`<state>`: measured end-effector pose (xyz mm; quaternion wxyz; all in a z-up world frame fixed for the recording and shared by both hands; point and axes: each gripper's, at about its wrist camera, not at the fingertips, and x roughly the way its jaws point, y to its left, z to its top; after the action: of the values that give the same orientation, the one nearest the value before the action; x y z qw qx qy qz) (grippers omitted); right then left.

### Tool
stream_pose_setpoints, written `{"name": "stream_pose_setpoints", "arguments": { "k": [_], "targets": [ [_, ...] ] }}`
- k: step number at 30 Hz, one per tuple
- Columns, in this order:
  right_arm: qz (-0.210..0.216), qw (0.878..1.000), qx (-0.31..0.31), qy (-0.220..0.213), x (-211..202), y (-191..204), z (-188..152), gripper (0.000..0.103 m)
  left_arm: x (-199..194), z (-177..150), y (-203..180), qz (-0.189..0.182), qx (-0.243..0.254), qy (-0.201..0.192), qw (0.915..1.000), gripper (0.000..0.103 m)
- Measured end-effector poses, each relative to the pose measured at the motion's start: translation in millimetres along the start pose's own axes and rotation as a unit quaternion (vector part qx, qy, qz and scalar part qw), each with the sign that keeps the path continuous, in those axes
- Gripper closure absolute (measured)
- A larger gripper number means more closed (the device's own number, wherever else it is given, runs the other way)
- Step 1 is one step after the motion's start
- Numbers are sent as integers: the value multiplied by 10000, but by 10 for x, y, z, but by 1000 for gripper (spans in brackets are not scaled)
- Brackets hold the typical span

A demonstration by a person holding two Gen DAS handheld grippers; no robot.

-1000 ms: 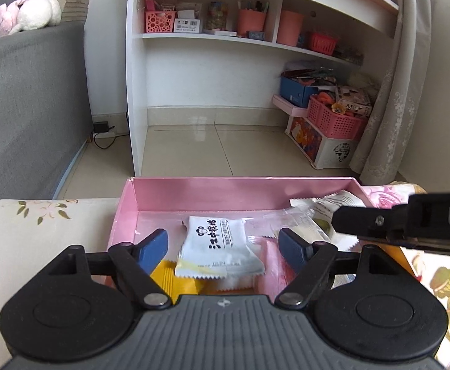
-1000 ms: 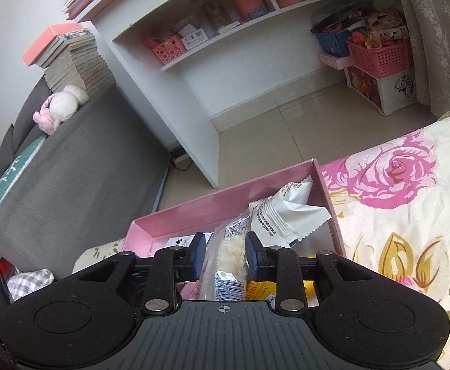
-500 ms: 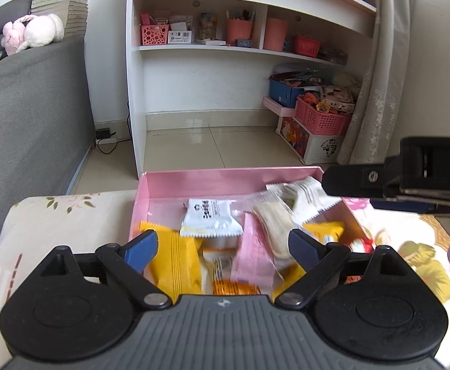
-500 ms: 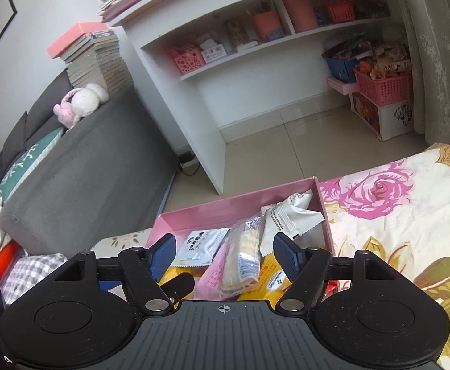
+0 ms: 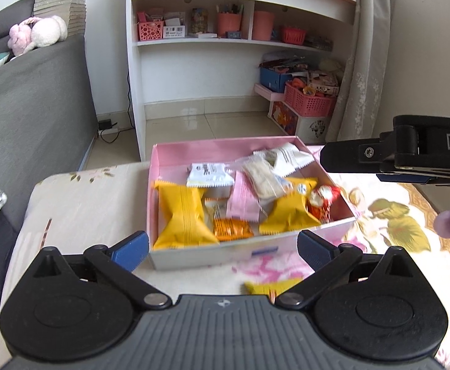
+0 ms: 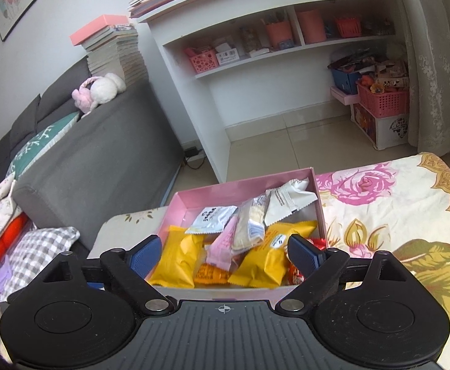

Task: Organize snacks
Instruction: 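Withdraw both tools from the box back over the remaining snacks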

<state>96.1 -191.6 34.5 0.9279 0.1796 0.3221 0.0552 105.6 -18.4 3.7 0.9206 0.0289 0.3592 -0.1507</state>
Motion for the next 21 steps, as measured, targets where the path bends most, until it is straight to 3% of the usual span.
{"name": "stream_pose_setpoints", "arguments": {
  "k": [8, 21],
  "targets": [
    [2, 9997, -252, -14, -129, 58, -313, 7, -182, -350, 102, -43, -58, 131, 9999, 0],
    [12, 9894, -1451, -23, -231, 169, -855, 5, -336, -761, 463, 36, -153, 105, 9998, 0]
  ]
}}
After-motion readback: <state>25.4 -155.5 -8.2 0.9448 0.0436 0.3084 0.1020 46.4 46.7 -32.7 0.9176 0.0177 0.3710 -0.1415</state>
